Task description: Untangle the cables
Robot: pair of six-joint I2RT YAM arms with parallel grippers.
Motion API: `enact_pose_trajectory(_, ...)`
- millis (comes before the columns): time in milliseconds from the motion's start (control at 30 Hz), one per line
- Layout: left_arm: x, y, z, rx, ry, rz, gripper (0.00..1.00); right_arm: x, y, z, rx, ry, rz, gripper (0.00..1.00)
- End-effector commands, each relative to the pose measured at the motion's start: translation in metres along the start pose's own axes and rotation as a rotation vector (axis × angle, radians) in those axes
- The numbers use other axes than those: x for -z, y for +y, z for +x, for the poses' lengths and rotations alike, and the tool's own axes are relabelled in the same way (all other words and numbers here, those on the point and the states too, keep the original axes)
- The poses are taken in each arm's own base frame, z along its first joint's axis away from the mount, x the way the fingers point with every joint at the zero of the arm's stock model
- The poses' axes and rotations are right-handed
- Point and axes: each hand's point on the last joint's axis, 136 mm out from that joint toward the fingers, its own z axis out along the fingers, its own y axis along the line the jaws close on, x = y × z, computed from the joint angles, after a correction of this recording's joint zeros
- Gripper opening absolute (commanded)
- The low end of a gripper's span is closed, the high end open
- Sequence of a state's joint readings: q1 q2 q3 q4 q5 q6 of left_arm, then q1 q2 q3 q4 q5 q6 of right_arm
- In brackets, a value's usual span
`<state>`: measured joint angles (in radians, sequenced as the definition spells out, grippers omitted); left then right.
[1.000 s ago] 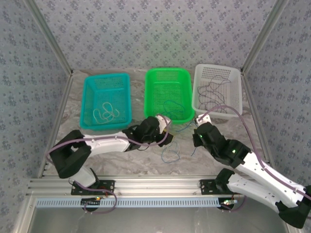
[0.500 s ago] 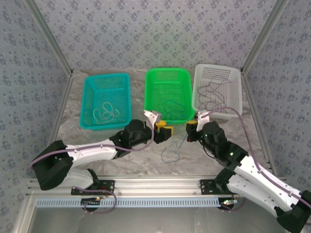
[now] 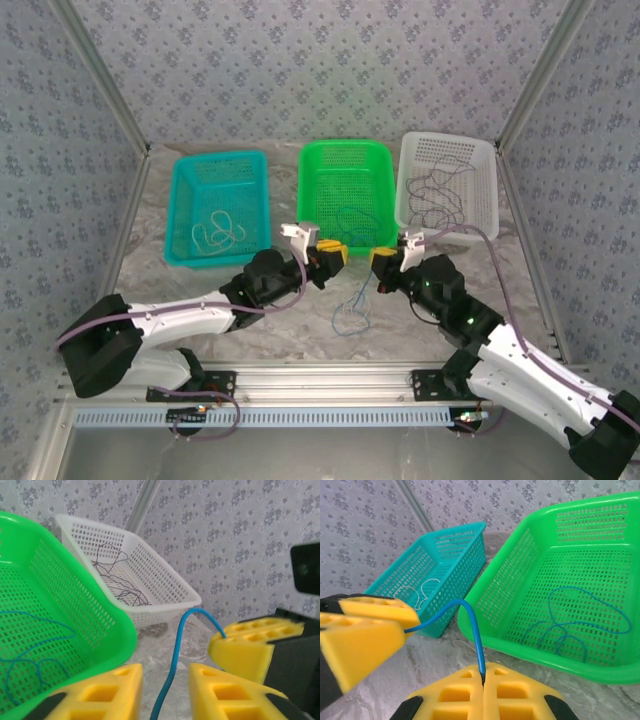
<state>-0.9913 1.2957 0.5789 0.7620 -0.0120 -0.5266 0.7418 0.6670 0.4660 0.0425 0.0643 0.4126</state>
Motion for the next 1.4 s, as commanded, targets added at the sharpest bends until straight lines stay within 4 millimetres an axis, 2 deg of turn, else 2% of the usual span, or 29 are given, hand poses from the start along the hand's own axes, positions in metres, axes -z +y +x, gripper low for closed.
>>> enact_pose_trajectory(0, 0.0, -0.019, -0.03, -0.009, -0.095, 0.057, 0.19, 0.0, 0.009, -0.002, -0.045, -0.029, -0.059, 0.0)
enact_pose_trajectory(200, 0.002, -0.017, -0.047, -0.038, -0.135, 0.031, 0.0, -0.001, 0.014, 0.02, -0.037, 0.035, -0.083, 0.0)
enact_pose_trajectory(367, 0.0, -0.016, -0.054, -0.038, -0.141, 0.024, 0.0, -0.001, 0.019, 0.031, -0.025, 0.065, -0.111, 0.0)
enact_pose_trajectory(633, 0.001, 0.007, -0.099, -0.046, -0.199, -0.032, 0.0, -0.008, 0.056, 0.082, 0.014, 0.275, -0.272, 0.0)
enact_pose_trajectory(733, -0.003, 0.005, -0.111, -0.072, -0.187, -0.015, 0.0, -0.01, 0.071, 0.095, 0.034, 0.334, -0.336, 0.0)
enact_pose_trajectory(867, -0.014, -0.003, -0.114, -0.075, -0.15, 0.047, 0.0, -0.013, 0.095, 0.099, 0.082, 0.366, -0.414, 0.0)
enact_pose_trajectory(1033, -0.023, 0.0, -0.107, -0.039, -0.122, 0.061, 0.0, -0.018, 0.114, 0.097, 0.097, 0.384, -0.484, 0.0)
enact_pose_trajectory(1133, -0.022, 0.003, -0.107, -0.036, -0.124, 0.053, 0.0, -0.02, 0.104, 0.096, 0.107, 0.374, -0.434, 0.0)
enact_pose_trajectory(1300, -0.013, 0.012, -0.107, -0.053, -0.106, 0.0, 0.0, -0.012, 0.074, 0.077, 0.071, 0.308, -0.325, 0.0)
enact_pose_trajectory(1333, -0.012, 0.014, -0.107, -0.052, -0.101, -0.012, 0.06, -0.011, 0.064, 0.073, 0.07, 0.301, -0.275, 0.0)
enact_pose_trajectory(1367, -0.01, 0.016, -0.108, -0.049, -0.095, -0.033, 0.17, -0.011, 0.05, 0.067, 0.064, 0.287, -0.212, 0.0)
